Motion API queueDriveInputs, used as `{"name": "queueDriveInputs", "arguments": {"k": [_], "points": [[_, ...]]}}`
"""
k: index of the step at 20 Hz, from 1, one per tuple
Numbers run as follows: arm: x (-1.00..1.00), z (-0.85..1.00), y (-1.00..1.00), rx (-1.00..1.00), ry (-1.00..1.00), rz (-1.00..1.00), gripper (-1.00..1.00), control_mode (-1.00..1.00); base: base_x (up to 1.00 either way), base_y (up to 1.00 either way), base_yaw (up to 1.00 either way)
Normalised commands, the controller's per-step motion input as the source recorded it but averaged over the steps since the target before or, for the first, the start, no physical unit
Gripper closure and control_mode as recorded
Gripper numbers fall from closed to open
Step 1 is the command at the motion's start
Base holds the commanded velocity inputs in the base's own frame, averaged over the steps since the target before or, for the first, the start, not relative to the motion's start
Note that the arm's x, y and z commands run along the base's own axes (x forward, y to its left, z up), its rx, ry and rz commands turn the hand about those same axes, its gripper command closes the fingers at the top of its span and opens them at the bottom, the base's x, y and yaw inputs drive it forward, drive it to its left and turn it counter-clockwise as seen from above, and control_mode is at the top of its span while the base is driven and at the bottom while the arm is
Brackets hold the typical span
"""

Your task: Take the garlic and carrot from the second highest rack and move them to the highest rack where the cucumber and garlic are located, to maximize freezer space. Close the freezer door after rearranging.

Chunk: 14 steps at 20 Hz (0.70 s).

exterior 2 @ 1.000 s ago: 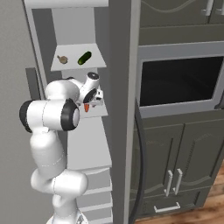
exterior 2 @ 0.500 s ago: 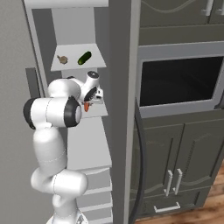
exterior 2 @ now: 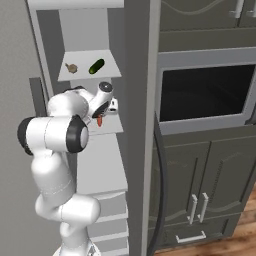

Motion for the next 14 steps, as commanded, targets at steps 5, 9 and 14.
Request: {"name": "queueDriveInputs", "arguments": {"k": [5, 9, 14], "points": [[-0.54, 0.47, -0.04, 0.00, -0.37, -0.02, 1.00, -1.00, 0.00, 0.00, 0.00], [-0.56, 0.72, -0.21, 0.04, -0.05, -0.07, 1.00, -1.00, 0.00, 0.00, 0.00], [-0.56, 0.85, -0.27, 0.11, 0.02, -0.06, 1.00, -1.00, 0.00, 0.00, 0.00]]}}
